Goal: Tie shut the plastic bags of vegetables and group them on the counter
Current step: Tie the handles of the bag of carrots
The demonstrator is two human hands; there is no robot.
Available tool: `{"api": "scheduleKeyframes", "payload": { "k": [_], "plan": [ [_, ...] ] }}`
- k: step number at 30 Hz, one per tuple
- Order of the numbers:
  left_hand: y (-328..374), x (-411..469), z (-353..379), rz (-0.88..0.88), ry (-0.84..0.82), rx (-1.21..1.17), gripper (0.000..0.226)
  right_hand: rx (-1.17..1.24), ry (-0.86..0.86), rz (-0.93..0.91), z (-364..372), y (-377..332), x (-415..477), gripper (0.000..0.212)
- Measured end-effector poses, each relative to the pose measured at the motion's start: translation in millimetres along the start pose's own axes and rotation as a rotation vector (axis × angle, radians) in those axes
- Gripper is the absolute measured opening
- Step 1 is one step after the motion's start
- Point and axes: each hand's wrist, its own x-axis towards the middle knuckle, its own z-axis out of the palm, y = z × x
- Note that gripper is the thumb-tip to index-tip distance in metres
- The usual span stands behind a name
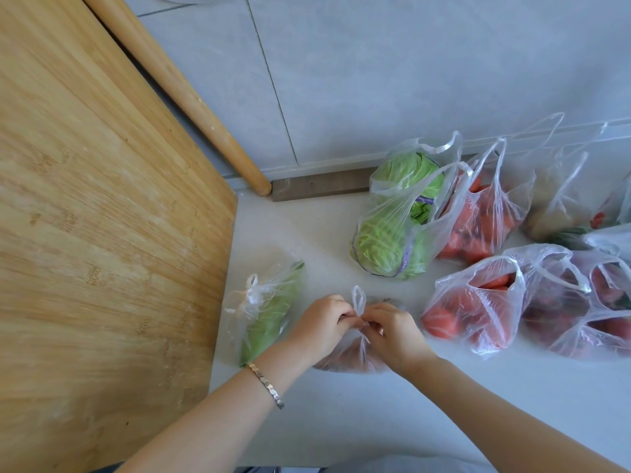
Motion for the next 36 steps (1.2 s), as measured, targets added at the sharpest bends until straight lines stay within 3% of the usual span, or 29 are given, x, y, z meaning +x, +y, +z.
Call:
{"api": "scheduleKeyframes", "payload": {
  "k": [3,6,10,13,18,21,24,26,28,31,36],
  "plan": [
    [-0.7,-0.9,-0.1,0.049,0.003,-0.037,0.020,-0.024,-0.084,-0.033,-6.8,1.6,2.1,0.013],
    [-2.3,-1.6,2.3,0.073,-0.005,-0.084,0.020,0.044,-0.191,0.056,-16.6,5.4,3.9,0.024],
    [-4.9,-1.9,12.4,0.097,0.049,-0.143,0.014,0.363,-0.170,0.337,-17.9,9.6,-0.8,0.010],
    [-12.6,-2.0,20.4,0.080,0.060,-0.120,0.014,0.811,-0.066,0.504,-12.9,12.2,-4.0,0.020],
    [-10.0,-0.6,28.0,-0.085,0.047,-0.245,0.013,0.990,-0.235,0.539,-17.8,24.9,-3.2,0.030],
    [-2.5,2.0,35.1,-0.297,-0.050,-0.388,0.012,0.727,-0.228,0.368,-18.2,28.8,-7.3,0.044],
    [1.1,0.9,35.2,-0.452,-0.071,-0.521,0.028,0.289,-0.075,0.105,-8.8,30.0,-10.4,0.026],
    [2.1,1.5,31.7,-0.489,-0.081,-0.580,0.031,0.016,0.039,-0.131,-3.6,30.2,-11.0,0.010],
    [4.2,0.3,26.7,-0.480,-0.099,-0.555,0.029,-0.171,0.140,-0.334,-1.4,30.9,-12.3,0.023],
    [4.9,-1.8,19.6,-0.482,-0.102,-0.517,0.022,-0.252,0.158,-0.400,-7.0,31.1,-14.6,0.058],
    [-2.4,-2.2,16.5,-0.333,0.011,-0.041,0.020,-0.352,-0.042,-0.430,-20.3,34.6,-23.2,0.021]
  ]
}}
